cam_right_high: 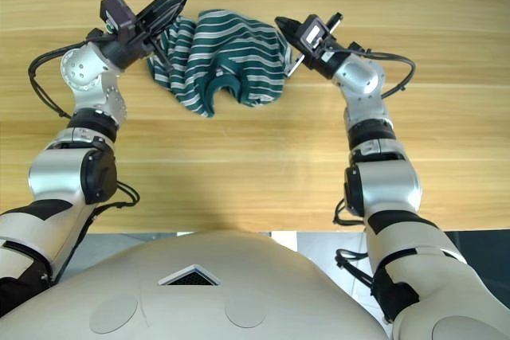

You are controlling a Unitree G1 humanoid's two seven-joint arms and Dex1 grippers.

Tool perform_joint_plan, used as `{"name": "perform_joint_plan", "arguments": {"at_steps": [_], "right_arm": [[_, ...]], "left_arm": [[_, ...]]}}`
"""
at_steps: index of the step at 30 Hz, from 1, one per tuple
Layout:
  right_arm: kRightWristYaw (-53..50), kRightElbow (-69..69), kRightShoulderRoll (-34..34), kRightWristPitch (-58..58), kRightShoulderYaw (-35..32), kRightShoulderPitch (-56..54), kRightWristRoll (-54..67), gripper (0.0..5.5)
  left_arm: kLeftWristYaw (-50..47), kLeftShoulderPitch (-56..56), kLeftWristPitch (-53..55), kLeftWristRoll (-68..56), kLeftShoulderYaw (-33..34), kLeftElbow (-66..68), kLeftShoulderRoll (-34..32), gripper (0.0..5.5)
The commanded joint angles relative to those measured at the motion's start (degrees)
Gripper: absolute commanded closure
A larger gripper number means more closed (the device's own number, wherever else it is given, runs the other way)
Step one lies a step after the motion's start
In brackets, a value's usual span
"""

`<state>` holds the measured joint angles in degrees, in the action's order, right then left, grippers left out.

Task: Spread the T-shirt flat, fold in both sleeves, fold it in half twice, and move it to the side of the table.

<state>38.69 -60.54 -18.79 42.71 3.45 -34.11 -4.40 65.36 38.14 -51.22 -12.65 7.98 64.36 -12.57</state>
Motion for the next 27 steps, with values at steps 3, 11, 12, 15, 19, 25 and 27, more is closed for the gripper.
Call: {"name": "perform_joint_plan", "arguments": {"at_steps": [3, 11, 12, 15, 19, 25, 27], "right_arm": [[-2.06, -1.01, -0.85, -0.73, 1.62, -0.07, -2.42, 5.46], [-4.53, -1.75, -1.39, -1.16, 3.12, 0.16, -4.56, 5.46], [-4.6, -1.79, -1.38, -1.11, 3.24, 0.17, -4.6, 5.46], [-4.34, -1.63, -1.28, -0.89, 3.31, 0.29, -4.2, 5.46], [-4.63, -1.7, -1.17, -0.98, 3.68, 0.28, -4.46, 5.46], [-4.87, -1.58, -1.23, -0.96, 4.08, 0.42, -4.43, 5.46], [-4.93, -1.67, -1.28, -0.99, 4.15, 0.38, -4.48, 5.46]], "left_arm": [[-0.58, -0.5, -0.35, 1.01, -0.86, 0.11, -0.97, 5.5], [0.2, -0.99, -0.35, 0.66, -0.95, -0.93, -2.74, 5.5], [0.22, -1.02, -0.36, 0.63, -0.97, -0.92, -2.72, 5.5], [0.38, -0.92, -0.26, 0.6, -0.99, -0.79, -2.49, 5.5], [0.15, -0.91, -0.18, 1.13, -1.19, -0.32, -2.34, 5.5], [0.56, -1.06, -0.1, 0.83, -1.09, -0.52, -2.4, 5.5], [0.5, -0.99, -0.08, 0.9, -1.09, -0.45, -2.44, 5.5]]}}
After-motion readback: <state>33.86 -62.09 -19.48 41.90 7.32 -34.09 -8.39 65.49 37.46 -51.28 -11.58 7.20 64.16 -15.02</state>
